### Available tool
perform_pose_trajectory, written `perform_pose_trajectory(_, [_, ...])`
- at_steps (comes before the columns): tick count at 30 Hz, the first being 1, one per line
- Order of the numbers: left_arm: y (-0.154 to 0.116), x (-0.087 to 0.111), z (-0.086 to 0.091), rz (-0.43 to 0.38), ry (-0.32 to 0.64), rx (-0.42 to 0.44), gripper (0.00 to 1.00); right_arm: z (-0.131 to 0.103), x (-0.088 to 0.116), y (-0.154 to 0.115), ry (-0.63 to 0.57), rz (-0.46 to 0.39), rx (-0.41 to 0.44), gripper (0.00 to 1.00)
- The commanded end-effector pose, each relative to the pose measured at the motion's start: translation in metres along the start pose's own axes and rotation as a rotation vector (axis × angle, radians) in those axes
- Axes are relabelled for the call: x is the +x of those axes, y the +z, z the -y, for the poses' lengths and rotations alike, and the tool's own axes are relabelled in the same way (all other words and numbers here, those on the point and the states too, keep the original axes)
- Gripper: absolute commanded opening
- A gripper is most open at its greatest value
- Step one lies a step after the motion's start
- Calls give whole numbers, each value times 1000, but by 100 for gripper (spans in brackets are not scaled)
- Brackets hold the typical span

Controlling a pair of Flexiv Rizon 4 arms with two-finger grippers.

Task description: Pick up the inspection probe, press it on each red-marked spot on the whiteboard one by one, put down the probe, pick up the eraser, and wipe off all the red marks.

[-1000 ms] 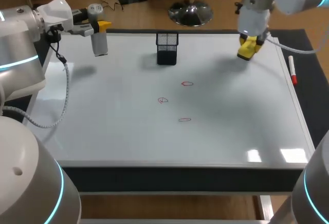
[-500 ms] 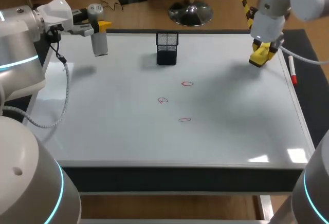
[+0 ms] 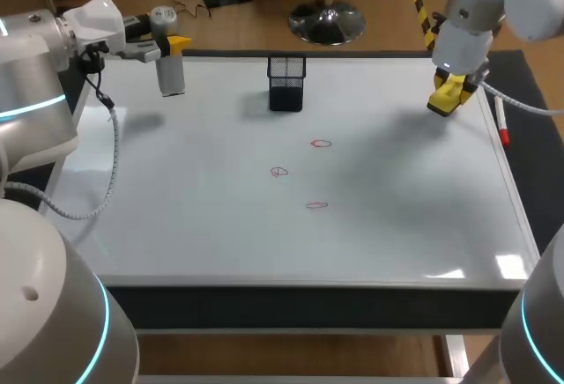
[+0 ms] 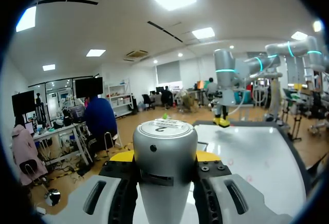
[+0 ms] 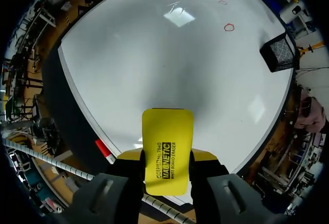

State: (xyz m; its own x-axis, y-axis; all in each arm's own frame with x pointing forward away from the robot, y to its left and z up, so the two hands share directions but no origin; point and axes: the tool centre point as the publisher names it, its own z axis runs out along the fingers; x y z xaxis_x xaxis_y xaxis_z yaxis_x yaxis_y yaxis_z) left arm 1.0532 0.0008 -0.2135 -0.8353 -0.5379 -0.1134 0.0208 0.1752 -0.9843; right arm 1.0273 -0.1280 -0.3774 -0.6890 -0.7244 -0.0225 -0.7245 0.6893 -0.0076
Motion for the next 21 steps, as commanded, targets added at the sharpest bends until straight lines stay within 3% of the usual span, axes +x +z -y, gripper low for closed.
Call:
perform_pose_trajectory(1, [0, 0, 0, 3, 1, 3, 0, 0, 1, -1, -2, -2, 2, 0])
perform_pose_trajectory(10, [0, 0, 0, 3, 1, 3, 0, 0, 1, -1, -2, -2, 2, 0])
perform_pose_trajectory(14, [-1, 13, 8, -8, 20, 15, 0, 0, 1, -1, -2, -2, 2, 0])
perform_pose_trajectory(21, [7, 57, 19, -76, 45, 48, 0, 0, 1, -1, -2, -2, 2, 0])
